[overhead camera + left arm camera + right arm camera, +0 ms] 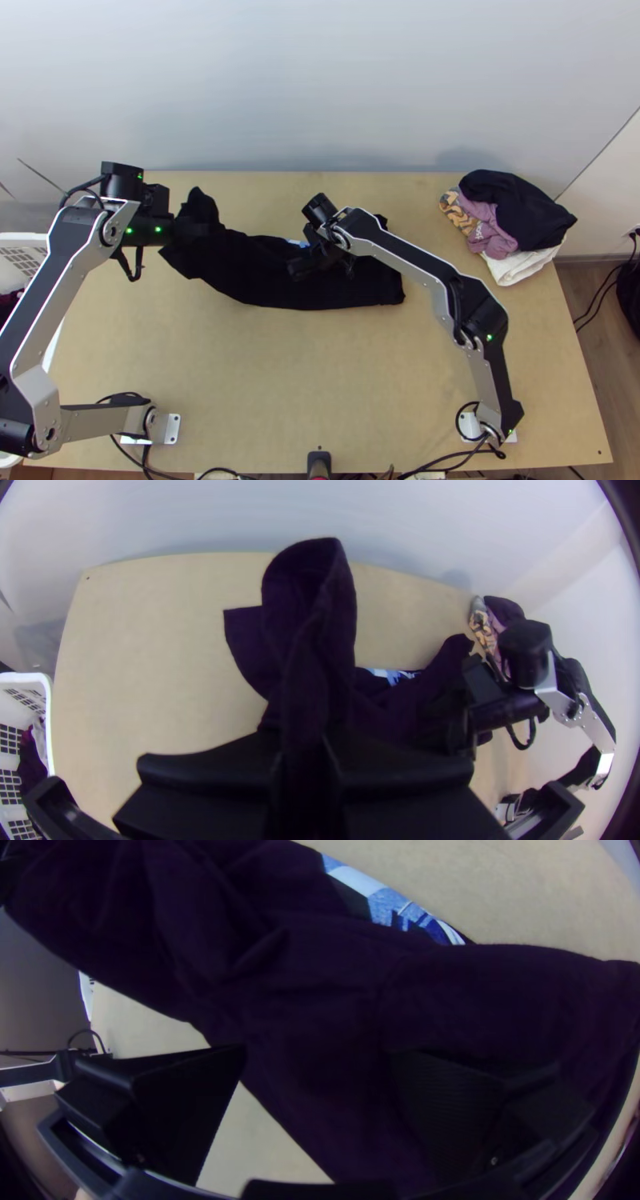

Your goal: Fold the t-shirt

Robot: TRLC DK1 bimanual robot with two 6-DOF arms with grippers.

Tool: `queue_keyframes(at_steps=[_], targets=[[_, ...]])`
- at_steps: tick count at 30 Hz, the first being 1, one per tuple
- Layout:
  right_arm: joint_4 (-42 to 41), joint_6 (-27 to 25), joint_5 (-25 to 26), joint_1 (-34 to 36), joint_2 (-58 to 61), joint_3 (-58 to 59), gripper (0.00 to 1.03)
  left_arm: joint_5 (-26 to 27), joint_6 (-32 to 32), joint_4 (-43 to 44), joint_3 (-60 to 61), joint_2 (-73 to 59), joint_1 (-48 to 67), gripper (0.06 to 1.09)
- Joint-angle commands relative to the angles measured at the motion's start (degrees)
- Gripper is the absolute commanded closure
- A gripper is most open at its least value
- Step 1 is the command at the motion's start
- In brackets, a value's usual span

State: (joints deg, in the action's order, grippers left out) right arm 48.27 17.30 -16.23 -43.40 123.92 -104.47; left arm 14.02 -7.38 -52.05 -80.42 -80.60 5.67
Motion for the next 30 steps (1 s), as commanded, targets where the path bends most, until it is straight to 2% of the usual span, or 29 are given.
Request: queue_keyframes(at_steps=[1,8,15,18,21,27,30], targets=[[-2.13,0.10,0.76,1.82,4.93,-0.21,0.03,1.71,-1.32,-3.76,-3.60,1.06,3.73,1.04],[-2.22,0.28,0.94,2.79,5.81,-0.04,0.03,3.03,-4.84,-3.76,-10.81,-3.07,5.67,1.04],[1.91,0.28,-0.38,5.96,-8.34,-0.74,0.03,2.94,-8.71,-2.35,-16.52,-9.05,8.57,1.04],[12.73,-0.34,-3.90,5.87,-13.09,-8.91,0.03,2.94,-9.23,-1.74,-18.37,-11.34,11.03,1.04],[22.31,-2.36,-4.86,5.78,-15.90,-15.68,0.03,2.77,-10.47,-1.39,-20.48,-14.06,14.10,1.04],[27.93,-2.01,-5.22,8.59,-23.99,-15.15,0.03,1.97,-13.63,-1.39,-27.51,-19.95,20.08,1.04],[28.11,-2.71,-5.04,12.55,-29.35,-7.77,0.03,-0.40,-13.72,-1.03,-29.00,-21.97,25.18,1.04]])
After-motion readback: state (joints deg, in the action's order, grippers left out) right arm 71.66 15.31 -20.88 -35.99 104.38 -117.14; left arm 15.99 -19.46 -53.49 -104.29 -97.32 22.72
